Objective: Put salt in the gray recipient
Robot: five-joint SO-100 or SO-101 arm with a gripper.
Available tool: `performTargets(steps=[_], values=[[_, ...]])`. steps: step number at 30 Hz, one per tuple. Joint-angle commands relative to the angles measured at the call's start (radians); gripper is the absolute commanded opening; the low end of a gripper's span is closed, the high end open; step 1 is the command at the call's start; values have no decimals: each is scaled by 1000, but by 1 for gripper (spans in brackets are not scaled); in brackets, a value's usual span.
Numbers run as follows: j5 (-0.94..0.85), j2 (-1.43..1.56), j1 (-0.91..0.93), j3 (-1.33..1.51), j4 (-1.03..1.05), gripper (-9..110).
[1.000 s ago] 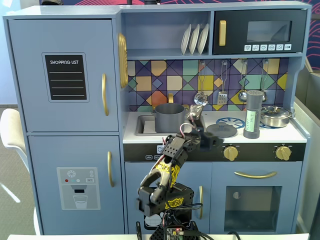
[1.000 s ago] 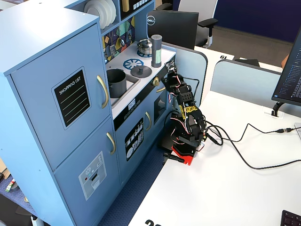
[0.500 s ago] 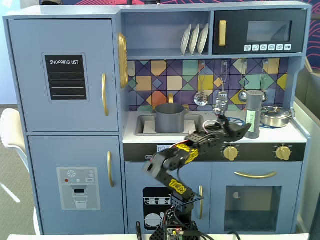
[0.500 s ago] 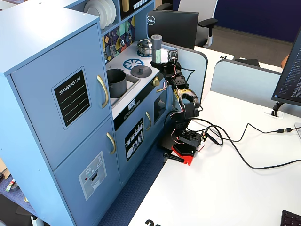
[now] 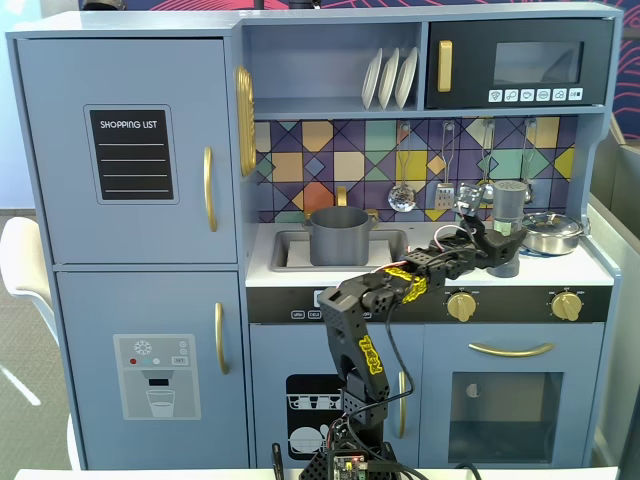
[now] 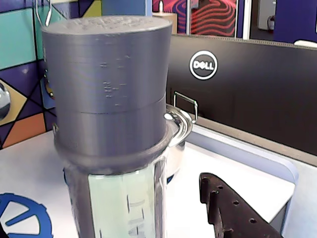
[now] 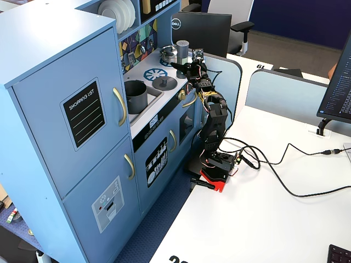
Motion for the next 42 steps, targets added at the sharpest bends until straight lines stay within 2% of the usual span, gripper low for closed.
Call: performTargets(steps=[1,8,20,22,26,27,35,38,42], values=[[-6,-69,-3,-160,0,58],[-23,-222,-20,-351,52,54],[-44,-327,-44,-483,100,49],[-55,-334,-49,-499,106,40],[-87,-328,-58,-508,146,4],[-71,-325,-58,-508,146,0],[23,-213,-54,-515,84,0],[144,-129,-91,-598,227,0],[453,-23,-222,-744,548,0]])
